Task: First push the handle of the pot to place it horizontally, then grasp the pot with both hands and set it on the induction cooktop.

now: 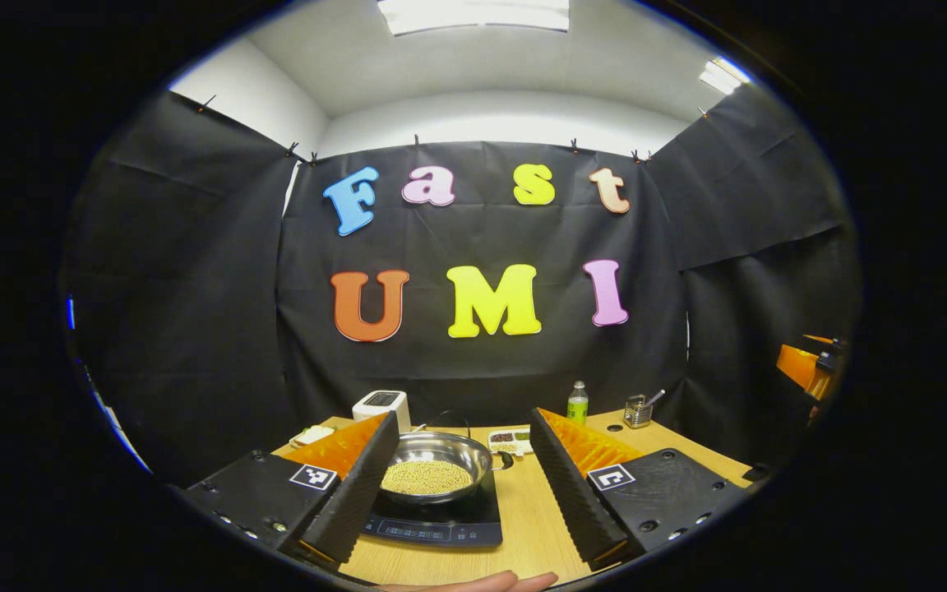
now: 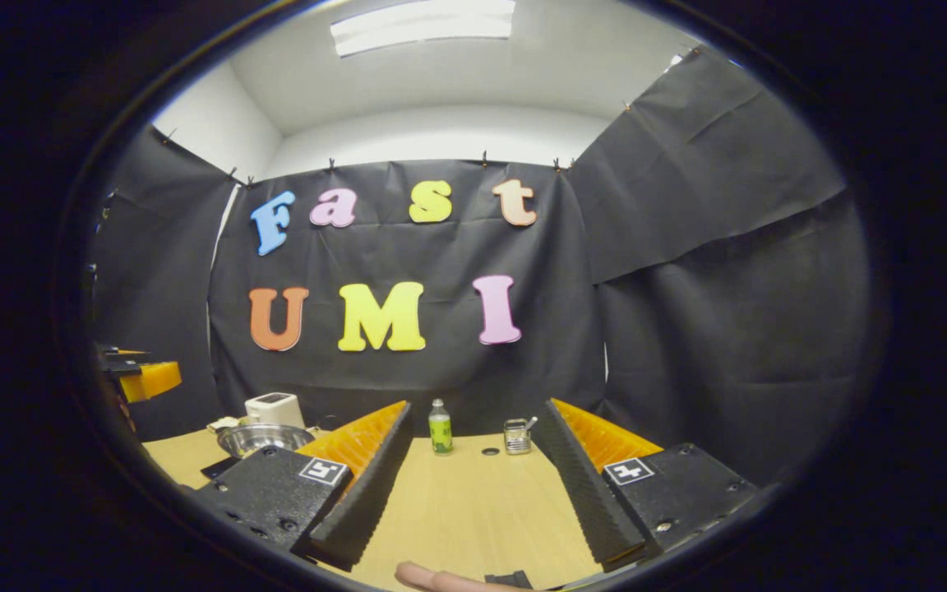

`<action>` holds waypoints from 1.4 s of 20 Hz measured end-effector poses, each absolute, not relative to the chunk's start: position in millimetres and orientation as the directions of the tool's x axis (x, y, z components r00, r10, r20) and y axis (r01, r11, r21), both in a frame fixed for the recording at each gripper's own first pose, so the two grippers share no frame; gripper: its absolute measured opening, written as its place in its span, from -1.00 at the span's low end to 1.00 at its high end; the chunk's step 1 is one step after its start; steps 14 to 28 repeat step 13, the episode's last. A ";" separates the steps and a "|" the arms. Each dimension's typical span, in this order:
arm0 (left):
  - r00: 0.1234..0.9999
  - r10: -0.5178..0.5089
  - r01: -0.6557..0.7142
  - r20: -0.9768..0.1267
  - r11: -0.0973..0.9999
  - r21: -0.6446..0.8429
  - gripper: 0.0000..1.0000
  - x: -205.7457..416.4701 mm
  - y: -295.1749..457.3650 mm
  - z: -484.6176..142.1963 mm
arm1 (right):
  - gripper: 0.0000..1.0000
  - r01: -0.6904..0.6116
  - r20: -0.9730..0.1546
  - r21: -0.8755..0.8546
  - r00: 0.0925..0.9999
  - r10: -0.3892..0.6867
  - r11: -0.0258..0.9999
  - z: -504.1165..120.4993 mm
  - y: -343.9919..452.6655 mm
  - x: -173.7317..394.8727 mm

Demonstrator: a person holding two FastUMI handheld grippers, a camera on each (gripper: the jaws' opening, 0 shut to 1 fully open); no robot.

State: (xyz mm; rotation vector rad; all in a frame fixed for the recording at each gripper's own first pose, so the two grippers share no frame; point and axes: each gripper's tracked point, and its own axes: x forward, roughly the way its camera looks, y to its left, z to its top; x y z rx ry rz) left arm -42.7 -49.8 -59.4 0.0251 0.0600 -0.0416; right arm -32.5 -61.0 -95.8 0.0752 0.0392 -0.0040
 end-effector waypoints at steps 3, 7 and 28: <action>0.997 -0.044 0.046 -0.056 0.999 0.023 0.89 -44.3 -51.5 -59.2 | 0.94 0.013 -0.040 0.065 0.999 -0.011 0.998 -94.1 -64.4 -32.7; 0.998 -0.036 0.037 -0.051 0.999 0.014 0.89 -48.8 -46.9 -61.1 | 0.96 0.015 -0.033 0.051 0.999 -0.014 0.999 -89.5 -61.2 -41.3; 0.999 -0.032 0.033 -0.044 0.999 0.024 0.89 -50.9 -43.6 -67.1 | 0.96 -0.018 -0.003 0.084 1.000 0.019 0.996 -83.8 -48.3 -39.1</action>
